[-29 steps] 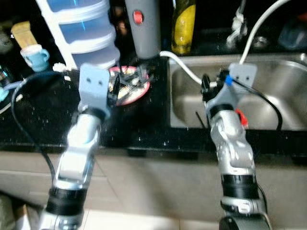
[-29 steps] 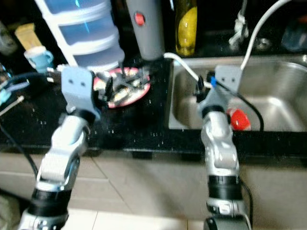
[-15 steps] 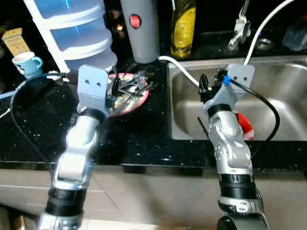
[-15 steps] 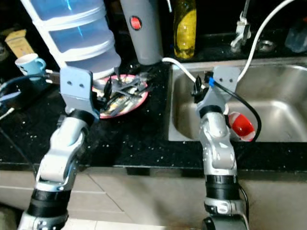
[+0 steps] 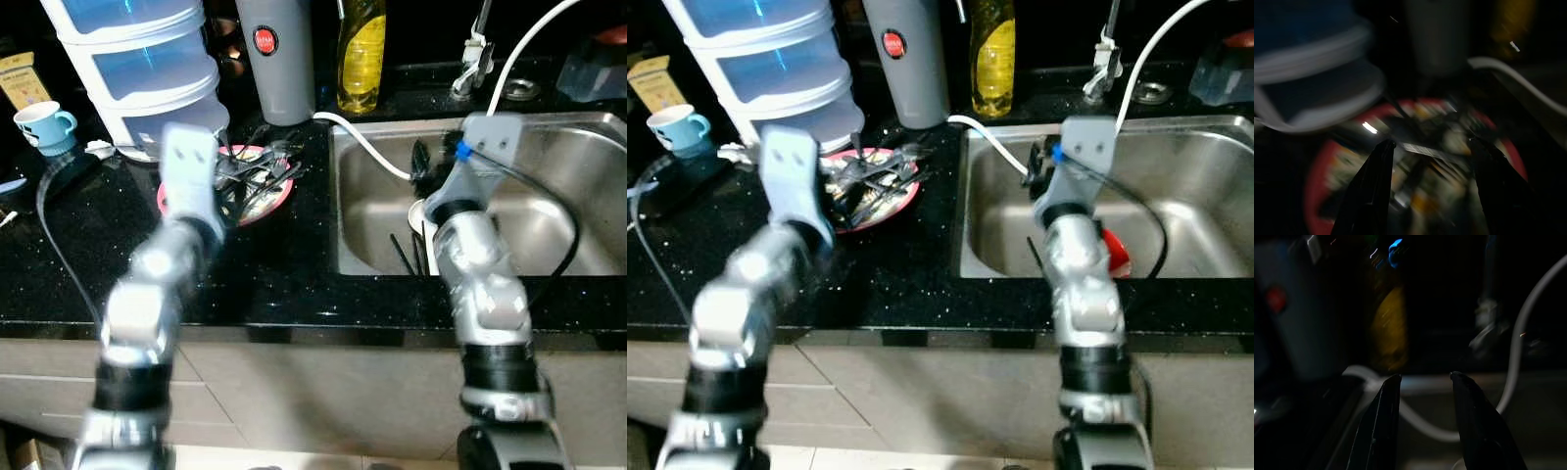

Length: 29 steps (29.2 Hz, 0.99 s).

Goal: Kitchen organization

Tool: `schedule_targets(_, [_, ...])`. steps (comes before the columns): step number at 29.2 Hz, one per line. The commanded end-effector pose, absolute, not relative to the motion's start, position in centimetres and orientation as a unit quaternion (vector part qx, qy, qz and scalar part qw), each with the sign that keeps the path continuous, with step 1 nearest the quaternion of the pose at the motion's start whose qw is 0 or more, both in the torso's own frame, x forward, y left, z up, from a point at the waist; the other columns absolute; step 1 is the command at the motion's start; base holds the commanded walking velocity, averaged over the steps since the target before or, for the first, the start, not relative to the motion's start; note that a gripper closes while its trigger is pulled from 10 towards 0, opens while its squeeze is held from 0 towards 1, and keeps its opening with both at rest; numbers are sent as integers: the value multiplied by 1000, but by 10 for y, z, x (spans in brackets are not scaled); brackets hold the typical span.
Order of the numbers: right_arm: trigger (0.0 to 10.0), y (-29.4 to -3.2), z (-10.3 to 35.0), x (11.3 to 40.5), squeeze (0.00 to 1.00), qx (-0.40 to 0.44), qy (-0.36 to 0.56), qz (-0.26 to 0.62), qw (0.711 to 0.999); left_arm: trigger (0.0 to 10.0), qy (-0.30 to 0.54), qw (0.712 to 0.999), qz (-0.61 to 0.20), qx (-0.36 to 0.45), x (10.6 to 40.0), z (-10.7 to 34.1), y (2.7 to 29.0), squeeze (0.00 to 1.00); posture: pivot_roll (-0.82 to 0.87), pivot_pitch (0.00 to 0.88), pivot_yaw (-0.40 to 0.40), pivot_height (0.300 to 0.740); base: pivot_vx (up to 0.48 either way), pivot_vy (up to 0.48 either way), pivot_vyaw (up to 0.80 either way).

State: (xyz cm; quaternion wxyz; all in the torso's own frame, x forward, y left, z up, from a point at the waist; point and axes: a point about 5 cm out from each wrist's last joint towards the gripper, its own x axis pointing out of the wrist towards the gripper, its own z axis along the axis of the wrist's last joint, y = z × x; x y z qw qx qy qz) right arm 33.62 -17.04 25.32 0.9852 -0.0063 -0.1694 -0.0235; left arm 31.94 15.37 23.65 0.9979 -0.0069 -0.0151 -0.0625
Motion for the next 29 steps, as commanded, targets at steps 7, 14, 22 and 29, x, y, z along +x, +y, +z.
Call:
schedule_targets(7, [10000, -165, 268, 340, 0, -2, -178, -6, 984, 10000, 76, 994, -72, -13, 355, 228, 175, 0, 78, 0, 101, 740, 0, 0, 0])
schedule_targets(14, [10000, -149, 269, 339, 0, 2, -171, 21, 985, 10000, 104, 992, -50, -42, 368, 219, 180, 0, 70, 27, 91, 740, 0, 0, 0])
schedule_targets(22, [10000, -128, 264, 342, 0, 13, -158, 54, 986, 10000, 134, 990, -31, -32, 365, 200, 193, 0, 95, 24, 69, 740, 0, 0, 0])
schedule_targets(29, [10000, -122, 261, 345, 0, 22, -146, 68, 987, 9373, 140, 989, -24, -47, 355, 189, 200, 0, 112, 21, 26, 740, 0, 0, 0])
